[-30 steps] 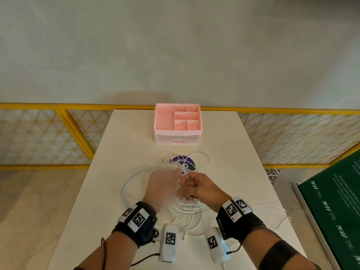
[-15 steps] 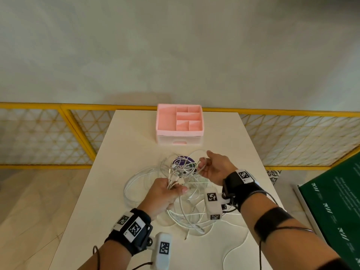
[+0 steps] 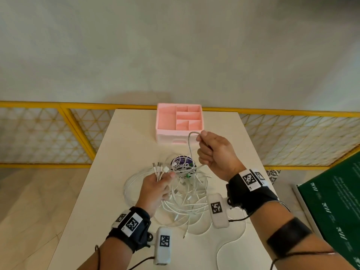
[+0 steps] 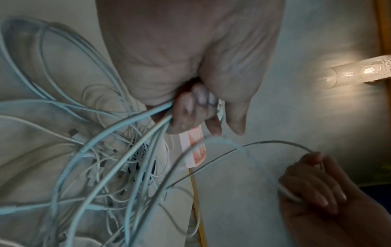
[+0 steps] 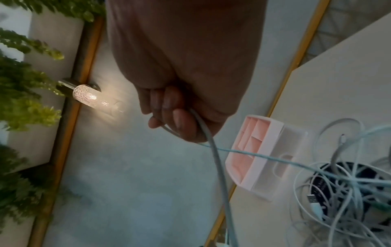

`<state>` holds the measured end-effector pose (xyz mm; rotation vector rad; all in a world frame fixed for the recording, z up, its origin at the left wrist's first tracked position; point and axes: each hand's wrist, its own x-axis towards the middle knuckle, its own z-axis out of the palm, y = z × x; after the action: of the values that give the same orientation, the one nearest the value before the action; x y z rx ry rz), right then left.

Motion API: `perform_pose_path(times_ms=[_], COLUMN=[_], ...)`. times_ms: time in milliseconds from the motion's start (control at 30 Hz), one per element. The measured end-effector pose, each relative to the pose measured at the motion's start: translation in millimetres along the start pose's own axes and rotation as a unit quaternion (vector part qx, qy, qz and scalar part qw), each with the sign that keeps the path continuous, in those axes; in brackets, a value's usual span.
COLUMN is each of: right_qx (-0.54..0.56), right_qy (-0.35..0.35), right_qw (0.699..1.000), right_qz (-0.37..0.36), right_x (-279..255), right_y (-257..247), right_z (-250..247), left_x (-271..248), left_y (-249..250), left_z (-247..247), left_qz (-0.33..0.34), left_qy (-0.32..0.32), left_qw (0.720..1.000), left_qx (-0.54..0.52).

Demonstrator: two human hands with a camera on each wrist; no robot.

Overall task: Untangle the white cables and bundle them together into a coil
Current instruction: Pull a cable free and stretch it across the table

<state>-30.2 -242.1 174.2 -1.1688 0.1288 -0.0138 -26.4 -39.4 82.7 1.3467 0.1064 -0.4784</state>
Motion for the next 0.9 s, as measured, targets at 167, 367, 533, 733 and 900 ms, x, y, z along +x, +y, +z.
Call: perform_pose_path(times_ms=[167, 367, 533, 733, 900], right_qx=[-0.068, -0.278, -0.316, -0.228, -0.06], right_qy=[-0.04, -0.112, -0.068, -0.01, 0.069], right_qw=[0.997, 0.949, 0.934, 0.965, 0.991], right_qz=[0.013, 0.095, 0.151, 0.128, 0.102], right_x=[-12.0, -26.0, -30.8, -25.5, -12.3], right_y=[17.3, 49.3, 75.5, 66.1, 46.7], right_z=[-6.9, -9.0, -18.2, -8.8, -0.9], left_x=[5.4, 12.7, 13.2, 2.7, -9.6], left_y=[5.4, 18.3, 20.3, 13.1, 5.5], left_z=[5.5, 16.2, 18.2, 21.4, 28.4], left_qz=[-0.01, -0.024, -0.011, 0.001, -0.007], left_qy=[0.012, 0.004, -0.008, -0.055, -0.115], left_qw=[0.998, 0.991, 0.991, 0.998, 0.987], left_qx=[-0.054, -0.132, -0.132, -0.015, 0.112])
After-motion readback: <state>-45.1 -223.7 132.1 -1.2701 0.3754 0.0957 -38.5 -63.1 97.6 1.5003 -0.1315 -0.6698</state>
